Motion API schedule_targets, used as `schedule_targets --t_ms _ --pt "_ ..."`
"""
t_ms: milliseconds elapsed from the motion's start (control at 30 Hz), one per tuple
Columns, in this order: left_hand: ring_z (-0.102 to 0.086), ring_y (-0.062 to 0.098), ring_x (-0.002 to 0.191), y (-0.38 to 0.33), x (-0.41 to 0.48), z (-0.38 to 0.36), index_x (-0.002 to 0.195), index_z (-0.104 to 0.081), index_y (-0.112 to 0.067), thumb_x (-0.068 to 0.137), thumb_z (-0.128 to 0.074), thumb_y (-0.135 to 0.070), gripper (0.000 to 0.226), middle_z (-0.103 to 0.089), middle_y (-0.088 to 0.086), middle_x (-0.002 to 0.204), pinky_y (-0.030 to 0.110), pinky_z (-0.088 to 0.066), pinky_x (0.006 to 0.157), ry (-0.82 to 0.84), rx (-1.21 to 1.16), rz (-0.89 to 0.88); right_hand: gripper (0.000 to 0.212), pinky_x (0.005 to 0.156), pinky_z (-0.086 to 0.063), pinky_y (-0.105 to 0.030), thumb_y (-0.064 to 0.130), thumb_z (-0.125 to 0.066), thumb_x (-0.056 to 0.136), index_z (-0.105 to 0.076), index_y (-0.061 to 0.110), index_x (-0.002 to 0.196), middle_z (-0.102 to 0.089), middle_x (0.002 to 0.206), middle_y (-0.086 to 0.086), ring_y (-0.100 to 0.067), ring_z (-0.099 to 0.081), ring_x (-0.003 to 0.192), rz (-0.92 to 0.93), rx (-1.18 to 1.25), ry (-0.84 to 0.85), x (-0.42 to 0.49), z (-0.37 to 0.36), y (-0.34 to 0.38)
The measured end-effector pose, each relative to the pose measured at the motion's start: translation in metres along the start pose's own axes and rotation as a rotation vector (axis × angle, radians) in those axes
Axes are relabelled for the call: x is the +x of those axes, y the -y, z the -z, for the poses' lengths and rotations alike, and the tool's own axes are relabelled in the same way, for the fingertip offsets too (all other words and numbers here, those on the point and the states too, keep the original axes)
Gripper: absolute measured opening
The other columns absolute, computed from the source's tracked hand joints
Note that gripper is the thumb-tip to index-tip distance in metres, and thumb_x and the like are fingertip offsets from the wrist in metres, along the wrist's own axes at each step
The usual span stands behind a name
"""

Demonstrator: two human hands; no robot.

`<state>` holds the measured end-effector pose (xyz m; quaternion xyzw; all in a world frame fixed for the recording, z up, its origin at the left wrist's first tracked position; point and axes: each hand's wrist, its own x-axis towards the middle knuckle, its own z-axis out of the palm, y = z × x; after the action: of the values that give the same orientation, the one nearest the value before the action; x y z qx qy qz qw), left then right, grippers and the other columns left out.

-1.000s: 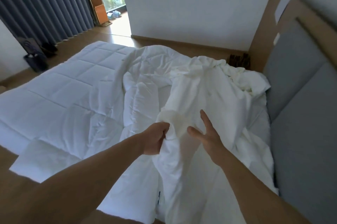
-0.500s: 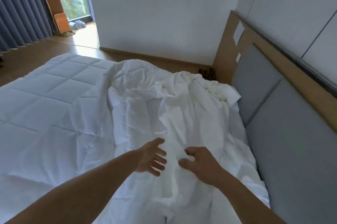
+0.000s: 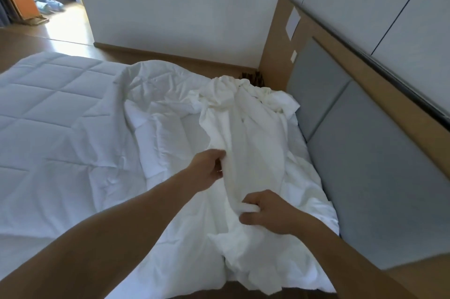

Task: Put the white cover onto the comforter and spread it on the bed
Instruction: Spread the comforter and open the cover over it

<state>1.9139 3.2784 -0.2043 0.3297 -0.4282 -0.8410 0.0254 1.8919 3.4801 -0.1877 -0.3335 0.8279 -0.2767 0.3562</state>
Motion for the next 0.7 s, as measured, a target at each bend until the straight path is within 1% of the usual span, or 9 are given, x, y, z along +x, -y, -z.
schedule_targets --t_ms 100,167,233,267,400,467,533,600,700 --pt "-0.066 0.025 0.072 -0.017 -0.015 -0.011 0.099 -0.062 -0.002 0.094 -0.056 -0.004 0.008 -0.067 0.014 0.090 0.036 -0.057 0.066 0.172 0.019 -0.097 0.017 0.068 -0.051 -0.019 0.030 -0.077 0.084 -0.069 0.036 0.070 -0.069 0.074 0.014 -0.003 -0.065 0.071 -0.008 0.089 -0.005 -0.003 0.022 0.009" --pt "-0.067 0.030 0.082 -0.021 -0.022 -0.014 0.106 -0.063 0.003 0.092 -0.056 -0.005 0.018 -0.068 0.019 0.097 0.040 -0.058 0.075 0.194 0.110 -0.142 0.003 0.074 -0.054 -0.025 0.027 -0.073 0.089 -0.074 0.028 0.092 -0.076 0.087 0.006 -0.013 -0.070 0.082 0.038 0.338 -0.259 0.004 0.036 0.014" --pt "-0.069 0.028 0.080 -0.017 -0.026 -0.014 0.109 -0.063 0.006 0.090 -0.058 -0.004 0.022 -0.069 0.019 0.095 0.038 -0.059 0.074 0.147 0.228 -0.166 0.009 0.071 -0.053 -0.032 0.026 -0.070 0.091 -0.071 0.018 0.096 -0.076 0.086 -0.001 -0.017 -0.069 0.077 0.061 0.511 -0.508 0.017 0.046 0.021" --pt "-0.069 0.025 0.076 -0.012 -0.026 -0.012 0.108 -0.064 0.005 0.089 -0.059 -0.005 0.022 -0.070 0.016 0.092 0.035 -0.059 0.071 0.113 0.257 -0.165 0.010 0.069 -0.053 -0.031 0.026 -0.070 0.091 -0.070 0.016 0.095 -0.075 0.085 -0.002 -0.017 -0.069 0.074 0.059 0.528 -0.547 0.023 0.046 0.024" --pt "-0.065 0.022 0.063 0.004 -0.028 -0.008 0.083 -0.060 -0.006 0.087 -0.054 -0.005 0.008 -0.063 0.005 0.066 0.036 -0.057 0.067 0.017 0.154 -0.041 0.009 0.062 -0.053 -0.028 0.020 -0.075 0.086 -0.069 0.016 0.091 -0.074 0.081 -0.001 -0.013 -0.070 0.067 0.018 0.366 -0.373 0.038 0.022 0.028" --pt "-0.063 0.024 0.063 0.010 -0.026 -0.007 0.077 -0.056 -0.006 0.088 -0.051 -0.003 0.012 -0.058 0.005 0.060 0.043 -0.060 0.077 -0.019 0.102 -0.010 0.006 0.066 -0.056 -0.032 0.017 -0.073 0.084 -0.069 0.016 0.088 -0.074 0.074 -0.002 -0.013 -0.069 0.065 -0.005 0.332 -0.377 0.045 0.008 0.022" --pt "-0.065 0.027 0.070 0.015 -0.027 -0.008 0.086 -0.060 -0.002 0.089 -0.050 -0.003 0.010 -0.062 0.010 0.071 0.048 -0.059 0.085 -0.002 0.078 -0.017 0.006 0.073 -0.057 -0.035 0.019 -0.071 0.084 -0.067 0.017 0.087 -0.072 0.073 0.001 -0.013 -0.068 0.069 -0.033 0.308 -0.457 0.050 0.000 0.016" --pt "-0.067 0.029 0.076 0.017 -0.028 -0.010 0.098 -0.061 -0.001 0.088 -0.050 -0.002 0.014 -0.065 0.015 0.087 0.047 -0.060 0.083 0.028 0.062 -0.032 0.011 0.073 -0.054 -0.029 0.025 -0.072 0.085 -0.063 0.019 0.089 -0.069 0.082 0.006 -0.011 -0.066 0.078 -0.045 0.274 -0.525 0.053 -0.001 0.014" --pt "-0.068 0.029 0.076 0.019 -0.025 -0.014 0.097 -0.060 -0.001 0.088 -0.049 -0.001 0.015 -0.068 0.014 0.087 0.047 -0.058 0.087 0.053 0.067 -0.051 0.016 0.073 -0.053 -0.027 0.032 -0.072 0.086 -0.062 0.020 0.090 -0.069 0.086 0.004 -0.014 -0.066 0.081 -0.065 0.318 -0.531 0.054 0.004 0.010"
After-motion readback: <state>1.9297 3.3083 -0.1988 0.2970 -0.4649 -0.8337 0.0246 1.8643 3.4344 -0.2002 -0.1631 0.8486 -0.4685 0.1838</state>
